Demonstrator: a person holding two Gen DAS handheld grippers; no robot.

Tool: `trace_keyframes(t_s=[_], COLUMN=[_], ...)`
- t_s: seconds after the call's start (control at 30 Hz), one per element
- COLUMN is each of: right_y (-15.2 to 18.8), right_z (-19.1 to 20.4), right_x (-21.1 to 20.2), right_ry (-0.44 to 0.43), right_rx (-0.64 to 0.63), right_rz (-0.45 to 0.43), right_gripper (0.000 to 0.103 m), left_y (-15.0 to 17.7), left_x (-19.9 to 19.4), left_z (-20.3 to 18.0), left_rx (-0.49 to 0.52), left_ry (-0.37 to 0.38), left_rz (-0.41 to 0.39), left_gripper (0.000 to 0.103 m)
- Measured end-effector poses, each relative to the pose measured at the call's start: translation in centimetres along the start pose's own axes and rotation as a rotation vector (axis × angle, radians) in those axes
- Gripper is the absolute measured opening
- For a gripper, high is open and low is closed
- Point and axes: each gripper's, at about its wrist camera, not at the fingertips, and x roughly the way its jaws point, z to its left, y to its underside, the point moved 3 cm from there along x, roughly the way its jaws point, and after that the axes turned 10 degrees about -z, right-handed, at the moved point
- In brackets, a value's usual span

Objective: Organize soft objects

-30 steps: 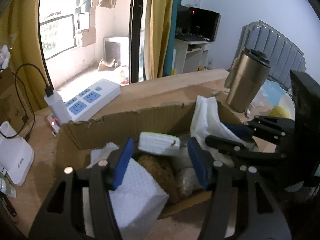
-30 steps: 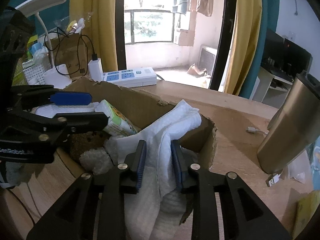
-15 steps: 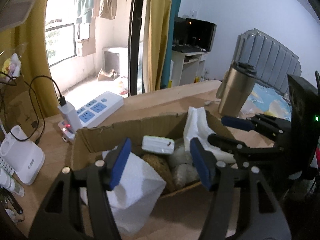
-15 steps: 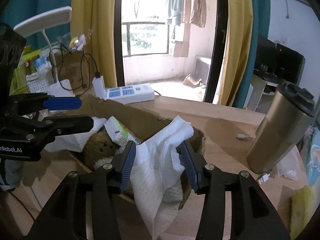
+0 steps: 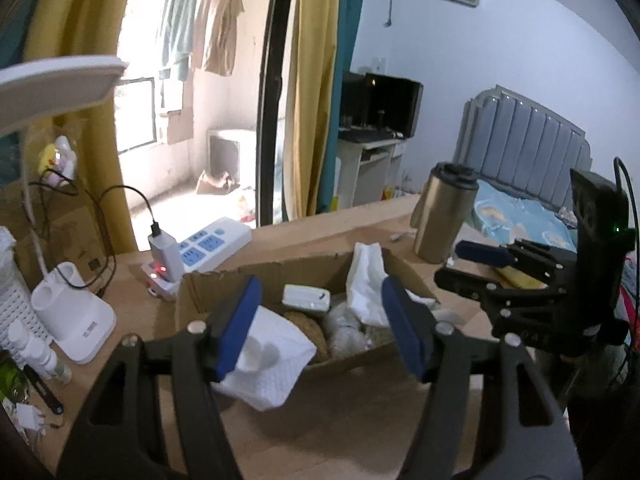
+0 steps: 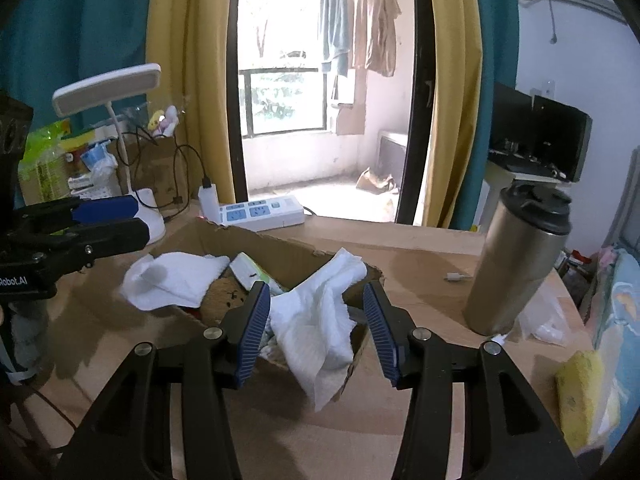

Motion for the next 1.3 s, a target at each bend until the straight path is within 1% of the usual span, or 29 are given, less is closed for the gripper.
trace_keyframes(t_s=[0.07, 0.2, 0.33, 0.47, 0.63, 0.7, 0.87, 0.97, 1.03, 1.2, 1.3], right_y=[-0.2, -0.6, -1.2, -1.8, -2.2, -2.1, -1.5, -1.1, -1.0, -0.6, -0.1], right_z=[0.4, 1.1, 1.9, 2.6, 3.3, 3.5, 3.9, 4.2, 4.5, 5.4, 6.1], right_x=[-1.1, -3.0, -5.3, -7.2, -9.2, -10.1, -12.1, -13.3, -14.2, -16.8, -18.2], right_ry=[-0.007, -0.010, -0.013, -0.010, 0.005, 0.009, 0.044, 0.053, 0.060, 0.084, 0.077], right_rx=[-0.001, -0.014, -0.024, -0.027, -0.033, -0.021, -0.013, -0.004, -0.004, -0.003, 0.003], right_rz=[-0.012, -0.030, -0.063, -0.098, -0.128, -0.139, -0.144, -0.151, -0.154, -0.173, -0.180], right_gripper=[0.052, 0.053, 0.059, 0.062, 0.064, 0.064, 0.069, 0.070, 0.071, 0.073, 0.074], left_y=[0.0, 0.4, 0.8, 0.9, 1.1, 1.1, 1.7, 1.9, 2.1, 2.9, 3.2], left_x=[-1.2, -2.9, -4.6, -6.5, -8.9, -10.0, -12.3, -14.1, -15.2, -16.9, -17.6], left_z=[0.1, 0.1, 0.0, -0.7, -1.9, -2.3, -3.2, -4.0, -4.4, -5.2, -5.4], left_rx=[-0.013, -0.036, -0.054, -0.057, -0.057, -0.059, -0.089, -0.061, -0.039, -0.003, 0.002], left_ry=[-0.017, -0.025, -0.037, -0.062, -0.039, -0.051, -0.066, -0.095, -0.127, -0.192, -0.201], left_rz=[-0.023, -0.036, -0.048, -0.067, -0.112, -0.136, -0.164, -0.205, -0.237, -0.257, -0.263], left_gripper=[0.070, 0.072, 0.075, 0.090, 0.093, 0.098, 0.099, 0.101, 0.102, 0.102, 0.102])
